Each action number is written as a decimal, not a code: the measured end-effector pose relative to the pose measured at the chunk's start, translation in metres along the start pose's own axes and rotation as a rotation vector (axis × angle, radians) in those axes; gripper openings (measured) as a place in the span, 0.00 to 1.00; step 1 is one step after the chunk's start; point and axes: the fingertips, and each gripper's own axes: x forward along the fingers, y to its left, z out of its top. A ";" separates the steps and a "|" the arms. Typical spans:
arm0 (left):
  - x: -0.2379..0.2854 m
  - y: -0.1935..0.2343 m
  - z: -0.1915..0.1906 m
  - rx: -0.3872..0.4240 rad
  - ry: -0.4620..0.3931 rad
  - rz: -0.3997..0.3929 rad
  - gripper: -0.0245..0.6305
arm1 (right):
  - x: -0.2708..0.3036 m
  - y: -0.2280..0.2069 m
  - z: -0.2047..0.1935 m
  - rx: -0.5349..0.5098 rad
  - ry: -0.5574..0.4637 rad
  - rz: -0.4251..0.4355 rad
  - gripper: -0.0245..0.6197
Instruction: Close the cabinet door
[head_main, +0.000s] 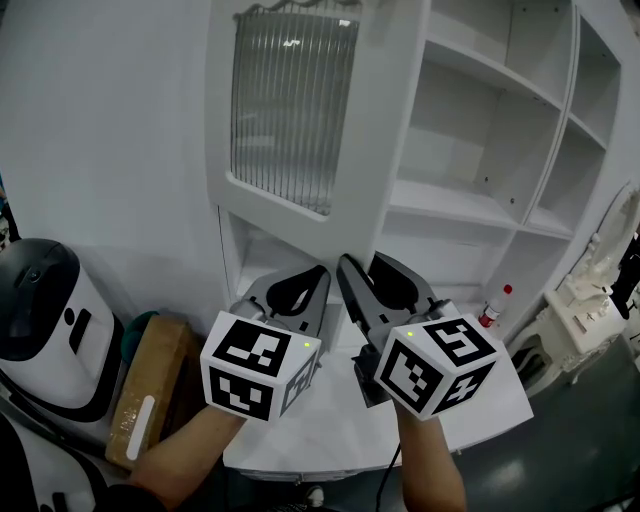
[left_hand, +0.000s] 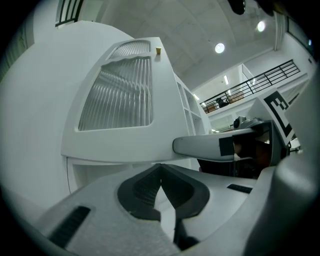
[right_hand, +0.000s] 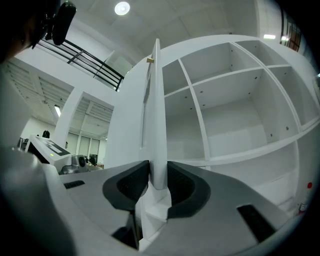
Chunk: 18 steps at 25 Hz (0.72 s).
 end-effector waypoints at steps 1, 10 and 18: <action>0.004 -0.001 -0.001 0.000 0.003 0.001 0.05 | 0.001 -0.003 0.000 0.001 -0.001 0.004 0.21; 0.032 0.000 -0.006 0.008 0.015 0.029 0.05 | 0.011 -0.028 -0.001 -0.011 -0.004 0.029 0.23; 0.051 0.001 -0.009 0.013 0.020 0.060 0.05 | 0.020 -0.051 0.000 -0.025 -0.010 0.051 0.24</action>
